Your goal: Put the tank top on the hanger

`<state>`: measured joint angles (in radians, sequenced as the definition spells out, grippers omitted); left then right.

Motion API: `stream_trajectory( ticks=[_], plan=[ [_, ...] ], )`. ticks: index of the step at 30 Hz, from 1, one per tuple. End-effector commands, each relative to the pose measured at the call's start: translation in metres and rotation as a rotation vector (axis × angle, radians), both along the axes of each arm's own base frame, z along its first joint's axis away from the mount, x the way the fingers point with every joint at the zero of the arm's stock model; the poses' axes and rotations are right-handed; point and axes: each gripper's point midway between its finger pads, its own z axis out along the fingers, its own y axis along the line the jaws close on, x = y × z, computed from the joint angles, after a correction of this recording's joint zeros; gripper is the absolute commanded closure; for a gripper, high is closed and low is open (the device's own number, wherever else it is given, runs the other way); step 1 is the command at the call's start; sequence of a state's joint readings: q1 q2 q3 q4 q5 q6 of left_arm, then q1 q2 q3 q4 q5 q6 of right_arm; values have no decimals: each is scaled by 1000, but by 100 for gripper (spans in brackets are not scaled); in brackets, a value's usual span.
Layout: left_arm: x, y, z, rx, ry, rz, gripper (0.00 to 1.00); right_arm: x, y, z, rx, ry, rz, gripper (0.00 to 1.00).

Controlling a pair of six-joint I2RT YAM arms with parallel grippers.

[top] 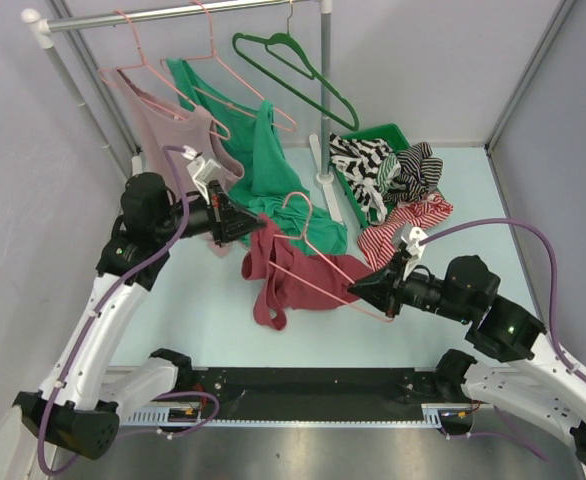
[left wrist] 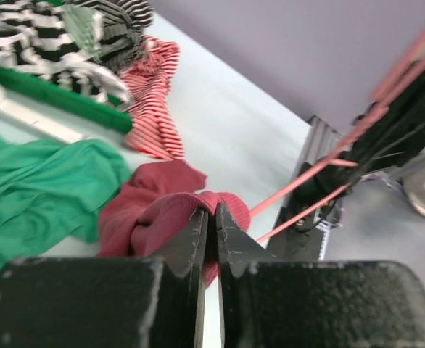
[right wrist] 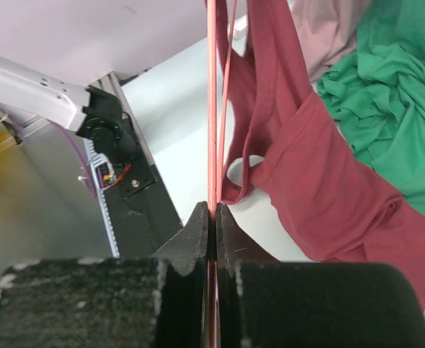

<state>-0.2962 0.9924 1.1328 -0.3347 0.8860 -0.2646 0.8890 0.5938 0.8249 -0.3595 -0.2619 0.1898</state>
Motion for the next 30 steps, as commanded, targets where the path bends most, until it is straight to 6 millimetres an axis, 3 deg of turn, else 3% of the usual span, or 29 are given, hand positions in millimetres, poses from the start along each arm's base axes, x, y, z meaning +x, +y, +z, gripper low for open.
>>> stream_trajectory(
  ticks=[1, 4, 6, 7, 11, 16, 20, 22, 30],
  plan=[
    [9, 22, 6, 20, -94, 122, 85, -19, 1, 40, 117, -73, 83, 100],
    [11, 25, 2, 18, -88, 133, 76, -24, 0, 44, 124, -78, 106, 100],
    [12, 27, -1, 26, -82, 146, 53, -24, 2, 43, 121, -72, 112, 100],
    [11, 28, -2, 31, -78, 153, 36, -24, 2, 43, 121, -72, 112, 100],
    [9, 36, -3, 64, -113, 188, 2, -25, 2, 43, 118, -75, 119, 100],
    [4, 45, -10, 107, -165, 209, 1, -27, 3, 44, 119, -81, 136, 100],
    [-26, 38, -8, 85, -295, 81, 2, -27, 4, 47, 128, -82, 149, 100],
    [-39, 35, -17, 80, -310, 26, 1, -28, 5, 48, 137, -89, 159, 100],
    [-51, 41, -33, 111, -399, -82, 6, -22, 1, 53, 133, -97, 179, 100]
  ],
)
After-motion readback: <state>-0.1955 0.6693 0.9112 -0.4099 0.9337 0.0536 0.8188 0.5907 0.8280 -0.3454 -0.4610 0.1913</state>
